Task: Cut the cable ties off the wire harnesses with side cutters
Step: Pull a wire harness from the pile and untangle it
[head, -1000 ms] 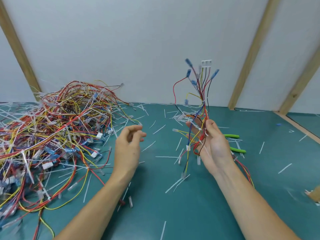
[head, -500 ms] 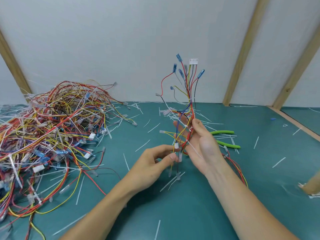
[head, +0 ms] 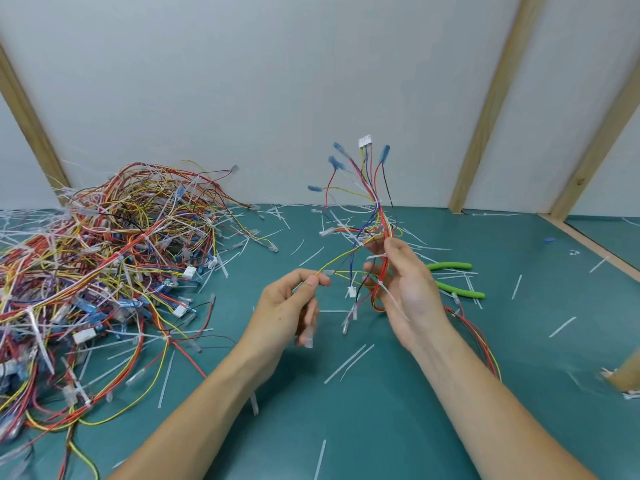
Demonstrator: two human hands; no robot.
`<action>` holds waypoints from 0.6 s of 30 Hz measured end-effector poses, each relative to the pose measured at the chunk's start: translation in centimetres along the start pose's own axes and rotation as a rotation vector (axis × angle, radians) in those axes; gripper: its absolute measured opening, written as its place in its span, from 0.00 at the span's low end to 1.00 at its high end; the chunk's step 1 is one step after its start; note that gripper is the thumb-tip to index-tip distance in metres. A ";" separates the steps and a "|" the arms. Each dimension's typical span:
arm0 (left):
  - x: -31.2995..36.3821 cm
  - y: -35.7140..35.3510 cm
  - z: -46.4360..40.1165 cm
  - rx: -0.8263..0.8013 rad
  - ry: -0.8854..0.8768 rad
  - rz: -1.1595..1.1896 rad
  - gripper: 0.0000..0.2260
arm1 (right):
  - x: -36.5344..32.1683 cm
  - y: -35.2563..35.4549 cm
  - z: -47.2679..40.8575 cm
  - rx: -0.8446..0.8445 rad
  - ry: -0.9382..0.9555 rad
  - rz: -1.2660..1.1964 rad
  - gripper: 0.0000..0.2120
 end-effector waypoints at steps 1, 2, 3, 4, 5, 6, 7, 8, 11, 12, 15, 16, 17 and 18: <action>0.0 0.3 -0.1 0.026 0.005 0.004 0.12 | -0.2 0.2 0.0 0.022 0.023 0.041 0.09; -0.1 0.7 -0.2 0.054 0.014 0.008 0.12 | -0.4 0.3 0.0 0.038 0.042 0.076 0.08; -0.1 1.0 -0.2 0.077 0.028 0.015 0.12 | -0.5 0.3 0.1 0.044 0.058 0.104 0.08; -0.1 1.2 -0.2 0.093 0.043 0.025 0.12 | -0.6 0.2 0.1 0.040 0.074 0.131 0.07; -0.2 1.3 -0.2 0.096 0.060 0.039 0.12 | -0.6 0.1 0.1 0.031 0.092 0.157 0.07; -0.2 1.3 -0.2 0.087 0.080 0.061 0.12 | -0.7 -0.1 0.1 0.021 0.115 0.184 0.08; -0.2 1.3 -0.2 0.073 0.100 0.090 0.11 | -0.8 -0.2 0.2 0.010 0.145 0.220 0.08; -0.3 1.1 -0.2 0.056 0.117 0.115 0.11 | -0.9 -0.3 0.3 -0.003 0.185 0.273 0.09; -0.5 0.7 -0.3 0.030 0.139 0.112 0.14 | -1.4 -0.8 0.7 -0.041 0.317 0.495 0.09; -0.5 0.8 -0.4 0.047 0.114 0.090 0.15 | -1.5 -0.9 0.9 -0.033 0.356 0.573 0.09; 1.0 1.9 -0.2 0.182 -0.091 -0.117 0.15 | -1.6 -0.8 1.4 0.034 0.457 0.864 0.08; 1.7 2.3 0.0 0.233 -0.179 -0.238 0.14 | -1.6 -0.8 1.4 0.056 0.477 0.964 0.08; 2.2 2.4 0.1 0.263 -0.246 -0.337 0.14 | -1.6 -0.7 1.5 0.076 0.492 1.053 0.09; 2.3 2.5 0.2 0.276 -0.277 -0.398 0.13 | -1.7 -0.7 1.5 0.087 0.501 1.122 0.10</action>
Point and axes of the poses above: each hand's wrist, its own z-axis away from the middle knuckle, its own y-axis out of the back of the hand, x = y × z, the point moved 8 cm from there along -z, towards the middle knuckle, and after that the axes turned 1 degree about y, right-handed, at the moved point
